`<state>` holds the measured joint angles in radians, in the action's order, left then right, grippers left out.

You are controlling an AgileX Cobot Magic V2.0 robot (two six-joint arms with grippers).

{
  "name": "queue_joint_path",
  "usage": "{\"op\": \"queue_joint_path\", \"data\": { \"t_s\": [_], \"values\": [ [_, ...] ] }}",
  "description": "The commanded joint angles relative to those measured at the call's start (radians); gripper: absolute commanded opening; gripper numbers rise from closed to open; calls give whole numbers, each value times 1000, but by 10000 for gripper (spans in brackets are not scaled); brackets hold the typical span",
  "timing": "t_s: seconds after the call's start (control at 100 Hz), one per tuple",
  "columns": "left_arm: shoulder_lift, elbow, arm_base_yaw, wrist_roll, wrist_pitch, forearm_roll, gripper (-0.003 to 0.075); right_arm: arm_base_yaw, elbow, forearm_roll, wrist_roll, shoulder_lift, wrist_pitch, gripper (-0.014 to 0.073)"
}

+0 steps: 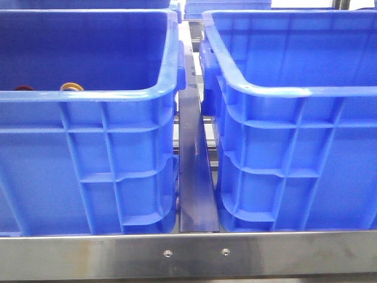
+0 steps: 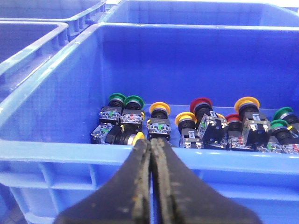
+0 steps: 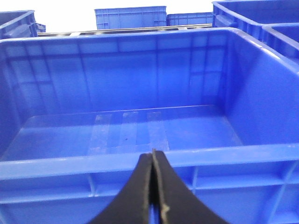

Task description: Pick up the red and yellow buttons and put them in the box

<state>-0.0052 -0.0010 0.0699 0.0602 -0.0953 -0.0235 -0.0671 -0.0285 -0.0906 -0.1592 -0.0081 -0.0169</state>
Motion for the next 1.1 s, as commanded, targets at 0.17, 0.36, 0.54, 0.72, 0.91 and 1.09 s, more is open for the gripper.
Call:
{"op": "queue_joint_path", "data": {
  "t_s": [0.17,0.36,0.54,0.72,0.91,1.09],
  "values": [
    [-30,20,-4,-2,84,-27,-20,-5,-5,-6,2,-23,81,-102],
    [-30,17,-4,-2,84,-27,-20,-5,-5,-6,2,-23,81,-102],
    [-30,-22,-4,-2,81,-25,-20,-5,-5,-6,2,-23,81,-102],
    [18,-138,-4,-2,1,-3,-20,-5,-5,-6,2,-23,81,-102],
    [167,-306,-6,-2,-163,-3,-20,-5,-5,-6,2,-23,81,-102],
    [350,-455,-39,-15,-285,-1,-20,-5,-5,-6,2,-23,81,-102]
  ]
}}
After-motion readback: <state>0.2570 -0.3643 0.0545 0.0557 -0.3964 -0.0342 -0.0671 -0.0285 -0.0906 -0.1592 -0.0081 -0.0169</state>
